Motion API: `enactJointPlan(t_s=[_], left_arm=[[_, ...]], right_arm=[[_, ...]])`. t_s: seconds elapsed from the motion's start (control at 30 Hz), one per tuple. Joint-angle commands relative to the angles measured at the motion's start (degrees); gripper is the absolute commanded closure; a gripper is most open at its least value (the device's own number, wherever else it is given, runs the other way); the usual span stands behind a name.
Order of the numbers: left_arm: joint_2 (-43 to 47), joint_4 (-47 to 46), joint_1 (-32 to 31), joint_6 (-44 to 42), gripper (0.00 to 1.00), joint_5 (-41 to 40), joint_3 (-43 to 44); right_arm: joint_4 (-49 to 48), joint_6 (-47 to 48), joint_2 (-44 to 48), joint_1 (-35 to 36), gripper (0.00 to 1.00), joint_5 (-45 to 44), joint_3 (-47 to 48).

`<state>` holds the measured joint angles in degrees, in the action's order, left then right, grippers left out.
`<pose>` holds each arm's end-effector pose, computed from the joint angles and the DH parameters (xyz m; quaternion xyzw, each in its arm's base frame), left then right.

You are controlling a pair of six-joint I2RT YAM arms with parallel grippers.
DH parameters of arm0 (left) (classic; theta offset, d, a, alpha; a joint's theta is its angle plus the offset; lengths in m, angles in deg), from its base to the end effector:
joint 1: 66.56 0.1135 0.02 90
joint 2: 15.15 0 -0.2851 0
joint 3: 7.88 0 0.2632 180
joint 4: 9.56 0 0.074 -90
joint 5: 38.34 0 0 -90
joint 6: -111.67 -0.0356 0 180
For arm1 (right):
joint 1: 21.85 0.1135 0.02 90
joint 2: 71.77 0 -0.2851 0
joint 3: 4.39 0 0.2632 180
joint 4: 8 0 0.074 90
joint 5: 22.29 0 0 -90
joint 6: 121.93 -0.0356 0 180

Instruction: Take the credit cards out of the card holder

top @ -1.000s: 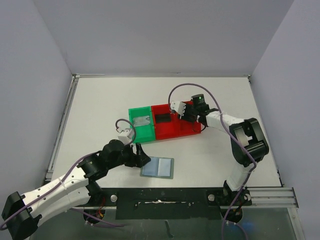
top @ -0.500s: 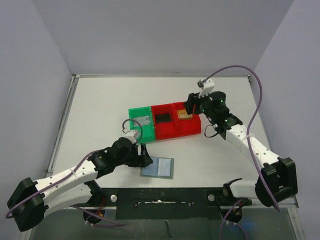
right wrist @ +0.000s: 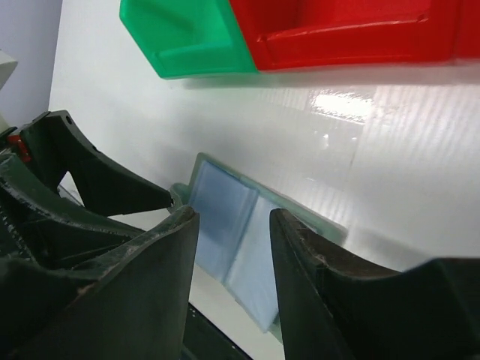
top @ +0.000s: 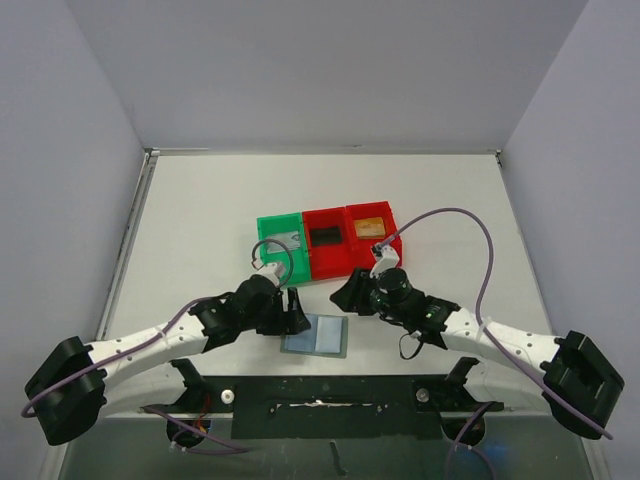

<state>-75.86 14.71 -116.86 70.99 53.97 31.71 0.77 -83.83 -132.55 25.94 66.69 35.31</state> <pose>0.1286 -0.1571 0.1893 0.0156 0.9249 -0.3019 0.2306 0.1493 0.1636 0.2131 0.0355 0.8646 0.3780 0.3290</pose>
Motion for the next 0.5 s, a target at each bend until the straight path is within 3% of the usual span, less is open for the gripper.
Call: enactJointPlan(t_s=[0.0,0.47], left_arm=[[3.55,0.5,-3.7,2.48,0.31,-4.13,6.29],[-4.68,1.04,-10.94,7.89,0.32,-8.51,5.71]], right_arm=[[-11.4,-6.23,-3.33,4.03,0.59,-3.91,-0.57],[-21.14,-10.24,-10.31,5.46,0.7,-1.62,-4.8]])
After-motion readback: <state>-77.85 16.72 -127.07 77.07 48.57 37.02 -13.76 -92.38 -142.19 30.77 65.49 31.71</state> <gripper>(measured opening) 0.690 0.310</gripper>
